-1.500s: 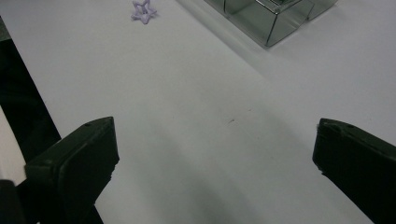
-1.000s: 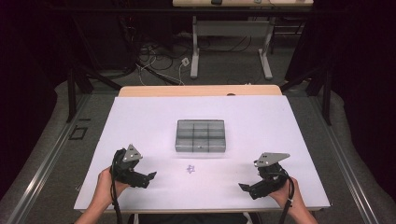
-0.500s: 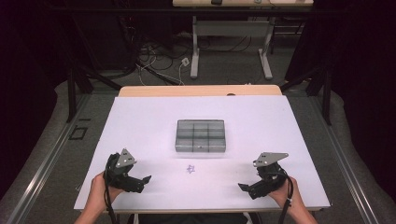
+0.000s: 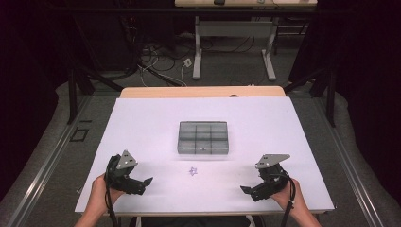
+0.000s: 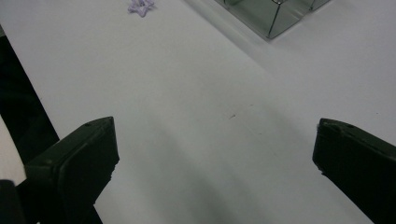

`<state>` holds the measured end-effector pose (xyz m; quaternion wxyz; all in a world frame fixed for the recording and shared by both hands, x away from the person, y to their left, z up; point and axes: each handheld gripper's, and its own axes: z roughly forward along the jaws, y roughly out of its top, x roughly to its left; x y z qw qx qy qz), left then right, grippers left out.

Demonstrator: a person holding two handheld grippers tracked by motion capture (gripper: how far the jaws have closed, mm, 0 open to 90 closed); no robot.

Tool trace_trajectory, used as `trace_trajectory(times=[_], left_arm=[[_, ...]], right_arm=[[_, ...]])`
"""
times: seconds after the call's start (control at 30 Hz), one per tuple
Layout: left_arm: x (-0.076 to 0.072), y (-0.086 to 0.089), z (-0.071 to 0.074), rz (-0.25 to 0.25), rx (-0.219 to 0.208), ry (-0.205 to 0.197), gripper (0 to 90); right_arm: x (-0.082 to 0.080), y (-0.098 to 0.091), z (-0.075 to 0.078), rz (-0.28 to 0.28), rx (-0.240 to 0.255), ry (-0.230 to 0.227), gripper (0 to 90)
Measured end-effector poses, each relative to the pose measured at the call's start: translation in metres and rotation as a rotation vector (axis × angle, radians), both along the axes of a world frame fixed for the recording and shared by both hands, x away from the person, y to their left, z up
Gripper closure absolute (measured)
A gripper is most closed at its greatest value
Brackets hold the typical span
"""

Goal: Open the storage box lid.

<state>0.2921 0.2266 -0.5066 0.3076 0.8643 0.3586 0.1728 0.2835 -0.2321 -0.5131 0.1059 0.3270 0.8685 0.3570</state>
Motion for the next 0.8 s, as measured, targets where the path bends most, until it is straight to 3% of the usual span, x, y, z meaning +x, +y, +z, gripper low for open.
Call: trace_trajectory(times=[0.13, 0.23, 0.33, 0.43, 0.8], left_arm=[[-0.002, -0.002, 0.002, -0.002, 0.003, -0.013, 0.0], [-0.004, -0.005, 0.002, 0.004, -0.002, -0.01, 0.0], [-0.005, -0.007, 0.003, 0.021, -0.019, -0.038, 0.0], [-0.005, -0.008, 0.001, 0.008, -0.013, -0.022, 0.0], [-0.003, -0.011, -0.003, 0.005, -0.019, -0.01, 0.0]], right_arm=[[0.001, 0.005, 0.002, 0.014, 0.022, 0.026, 0.0], [0.0, 0.009, 0.005, 0.022, 0.013, 0.029, 0.0], [0.0, 0.012, 0.004, 0.014, 0.014, 0.047, 0.0], [0.003, 0.017, 0.004, -0.001, -0.012, 0.041, 0.0], [0.022, 0.037, 0.008, 0.014, -0.016, 0.029, 0.0]])
